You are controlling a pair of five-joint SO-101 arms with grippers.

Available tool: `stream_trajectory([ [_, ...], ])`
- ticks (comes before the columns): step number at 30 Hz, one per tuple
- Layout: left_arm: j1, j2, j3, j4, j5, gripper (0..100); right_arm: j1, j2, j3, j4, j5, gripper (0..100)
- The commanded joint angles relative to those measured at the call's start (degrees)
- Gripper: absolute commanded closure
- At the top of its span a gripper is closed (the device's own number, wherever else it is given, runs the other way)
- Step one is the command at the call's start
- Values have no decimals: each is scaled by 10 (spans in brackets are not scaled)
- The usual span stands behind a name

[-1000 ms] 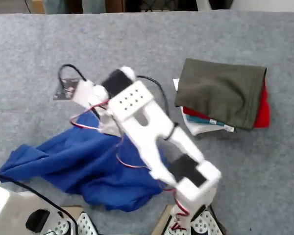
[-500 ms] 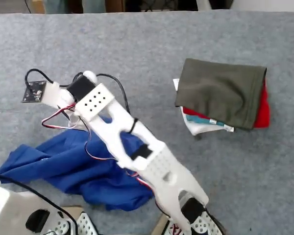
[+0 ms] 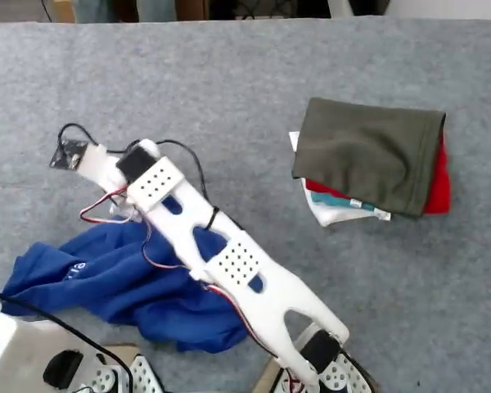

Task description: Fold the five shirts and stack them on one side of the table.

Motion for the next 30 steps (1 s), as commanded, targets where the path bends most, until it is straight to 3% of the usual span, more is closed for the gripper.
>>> stream_trajectory([
  [1,0,-26,-2,4,-11,971,18,-8,-29,-11,-7,818],
  [6,0,-26,-1,4,-11,971,18,-8,29,-24,-5,828],
  [10,0,-26,-4,4,-11,971,18,-8,69,-42,-2,983],
  [19,5,-23,-7,4,20,971,26,-37,9,-19,0,985],
  [22,15,-25,-7,4,23,971,40,-62,-51,-1,-46,985],
  [25,36,-26,-9,4,68,971,56,-91,-125,13,-86,985],
  [30,93,-26,-35,4,171,971,63,-213,-122,39,-124,985],
])
